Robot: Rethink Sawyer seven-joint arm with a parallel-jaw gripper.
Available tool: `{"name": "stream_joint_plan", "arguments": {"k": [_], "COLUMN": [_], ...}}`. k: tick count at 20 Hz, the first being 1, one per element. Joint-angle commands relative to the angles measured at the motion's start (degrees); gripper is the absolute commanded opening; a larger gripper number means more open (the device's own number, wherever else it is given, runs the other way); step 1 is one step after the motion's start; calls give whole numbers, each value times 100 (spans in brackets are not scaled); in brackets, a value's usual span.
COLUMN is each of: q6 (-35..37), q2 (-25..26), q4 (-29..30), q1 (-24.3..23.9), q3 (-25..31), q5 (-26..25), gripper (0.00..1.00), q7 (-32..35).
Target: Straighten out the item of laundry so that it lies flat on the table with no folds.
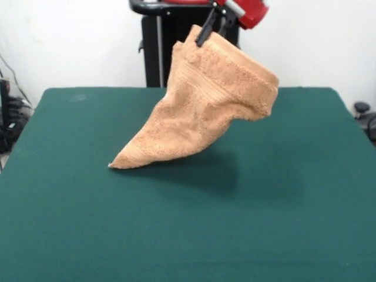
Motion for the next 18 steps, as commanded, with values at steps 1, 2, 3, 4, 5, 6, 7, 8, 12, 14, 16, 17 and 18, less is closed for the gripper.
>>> {"name": "stream_joint_plan", "arguments": {"k": [1,2,3,4,5,6,7,8,12,14,16,17,18], "q6": [-310,-315,-367,-378,-385,-391,-398,-394,-389,-400,-356,-348,-353], "q2": [17,-13,-4,-9,3,15,5,-12,-64,-81,-104,-116,-105], "q4": [127,136,138,153,161,169,175,182,215,232,233,228,224], "q1": [-121,-188,-211,-246,-246,-247,-260,-280,-326,-348,-361,-378,-386], "q3": [936,1012,1026,1064,1066,1067,1080,1102,1176,1186,1182,1192,1197], "q5": [-215,-247,-260,-261,-246,-231,-237,-243,-230,-240,-251,-260,-257], "gripper": [100,100,100,100,100,100,100,100,100,100,100,100,100], "q7": [707,696,702,710,724,738,734,728,750,750,726,713,714]}}
